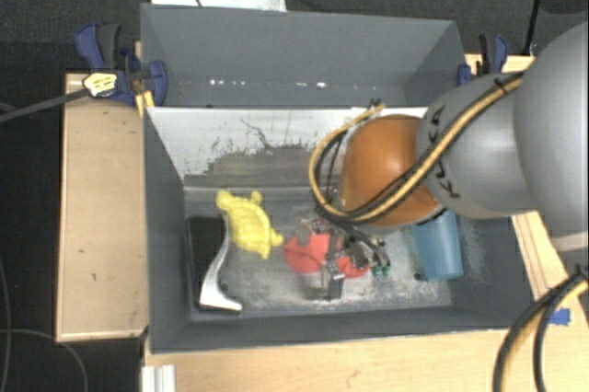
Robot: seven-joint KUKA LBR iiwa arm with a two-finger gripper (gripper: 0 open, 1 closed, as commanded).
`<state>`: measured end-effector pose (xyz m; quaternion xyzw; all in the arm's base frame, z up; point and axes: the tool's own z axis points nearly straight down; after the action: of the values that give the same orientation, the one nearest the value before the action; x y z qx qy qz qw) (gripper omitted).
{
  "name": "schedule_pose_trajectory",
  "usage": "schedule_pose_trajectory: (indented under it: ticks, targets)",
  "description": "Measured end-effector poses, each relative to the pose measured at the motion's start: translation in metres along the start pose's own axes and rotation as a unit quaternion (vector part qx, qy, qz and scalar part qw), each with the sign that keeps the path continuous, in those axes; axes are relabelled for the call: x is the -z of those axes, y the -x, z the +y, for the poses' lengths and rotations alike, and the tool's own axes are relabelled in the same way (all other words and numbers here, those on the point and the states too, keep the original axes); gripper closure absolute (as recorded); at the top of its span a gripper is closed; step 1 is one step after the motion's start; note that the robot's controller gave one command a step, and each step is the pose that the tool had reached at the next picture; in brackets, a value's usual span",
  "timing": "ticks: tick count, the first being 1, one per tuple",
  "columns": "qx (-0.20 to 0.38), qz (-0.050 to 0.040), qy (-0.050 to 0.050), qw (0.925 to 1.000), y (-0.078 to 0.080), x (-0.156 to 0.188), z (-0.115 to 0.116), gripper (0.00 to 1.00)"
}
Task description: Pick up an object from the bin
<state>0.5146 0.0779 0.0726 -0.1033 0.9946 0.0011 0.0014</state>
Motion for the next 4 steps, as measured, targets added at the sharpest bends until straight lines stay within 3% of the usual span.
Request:
schedule_pose_trajectory:
  ticks: [1, 2, 3, 4]
  targets:
    - [0.001, -0.0007, -0.002, 1.0000, -0.004, 0.003, -0.018, 0.00]
    - [-0.021, -0.0001, -0.001, 0.9998, 0.042, 0.014, -0.043, 1.00]
    - [-0.022, 0.0002, -0.001, 0.9997, 0.042, 0.013, -0.043, 0.00]
    - [-0.023, 0.0002, -0.001, 0.9997, 0.042, 0.013, -0.043, 0.00]
